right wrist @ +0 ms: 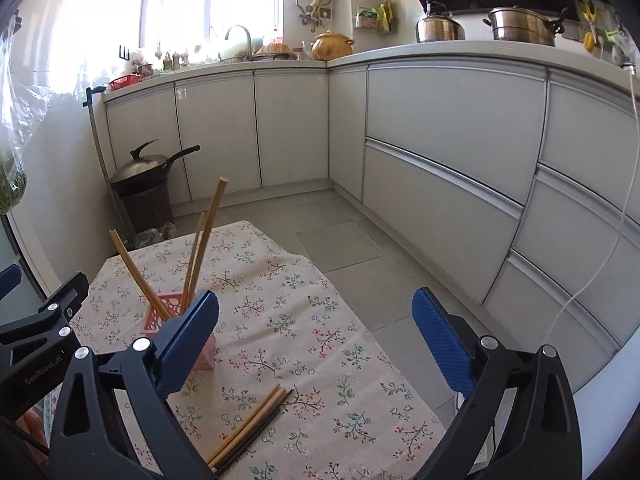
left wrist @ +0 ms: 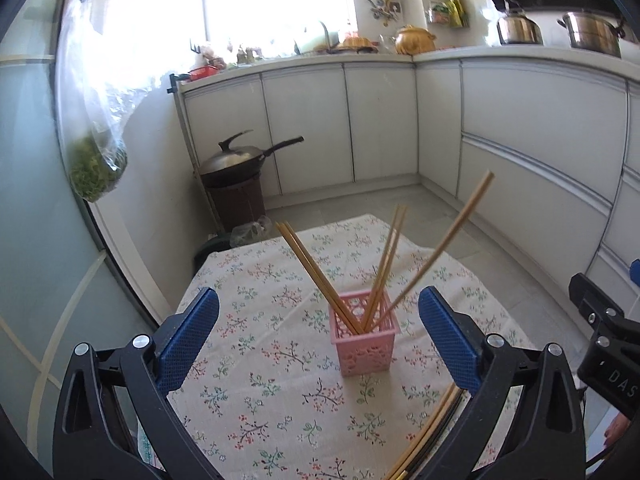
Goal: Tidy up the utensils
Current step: 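Withdraw both open tools up from the pink holder, then lower the left tool to the pile and grasp a wooden chopstick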
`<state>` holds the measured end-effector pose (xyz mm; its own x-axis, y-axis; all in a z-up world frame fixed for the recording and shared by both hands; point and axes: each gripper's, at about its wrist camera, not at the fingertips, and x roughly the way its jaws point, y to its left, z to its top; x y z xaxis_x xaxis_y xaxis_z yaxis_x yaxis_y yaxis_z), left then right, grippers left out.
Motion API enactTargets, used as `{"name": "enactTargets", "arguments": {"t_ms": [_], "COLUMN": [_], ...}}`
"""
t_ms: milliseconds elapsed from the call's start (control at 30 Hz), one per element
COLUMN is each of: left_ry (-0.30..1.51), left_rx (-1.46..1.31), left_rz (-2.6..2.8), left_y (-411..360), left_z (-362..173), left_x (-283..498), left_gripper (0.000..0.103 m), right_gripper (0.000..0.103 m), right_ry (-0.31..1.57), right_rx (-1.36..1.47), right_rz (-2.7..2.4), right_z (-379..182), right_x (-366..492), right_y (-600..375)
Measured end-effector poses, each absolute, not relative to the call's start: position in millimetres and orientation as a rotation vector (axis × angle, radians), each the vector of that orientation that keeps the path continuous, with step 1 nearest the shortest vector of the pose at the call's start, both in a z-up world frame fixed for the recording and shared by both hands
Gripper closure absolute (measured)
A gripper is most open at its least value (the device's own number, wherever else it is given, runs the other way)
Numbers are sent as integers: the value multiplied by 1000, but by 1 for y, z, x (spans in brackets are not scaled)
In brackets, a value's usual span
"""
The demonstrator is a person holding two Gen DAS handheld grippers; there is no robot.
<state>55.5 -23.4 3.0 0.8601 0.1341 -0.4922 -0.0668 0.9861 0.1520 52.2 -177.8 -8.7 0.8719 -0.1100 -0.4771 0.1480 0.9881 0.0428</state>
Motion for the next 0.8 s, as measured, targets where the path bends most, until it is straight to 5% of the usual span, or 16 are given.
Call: {"name": "enactTargets", "arguments": {"t_ms": [800], "left_ry": [1248], "left_rx": [110], "left_rz": [-125], "left_y": [-83], "left_z": [-169], "left_x": [153], "left_gripper": [7], "right_gripper": [7], "right_ry": [815], "right_rx": [247], "right_rz": [-170], "right_z": [-87], "right_x": [27], "right_y": [-250]}}
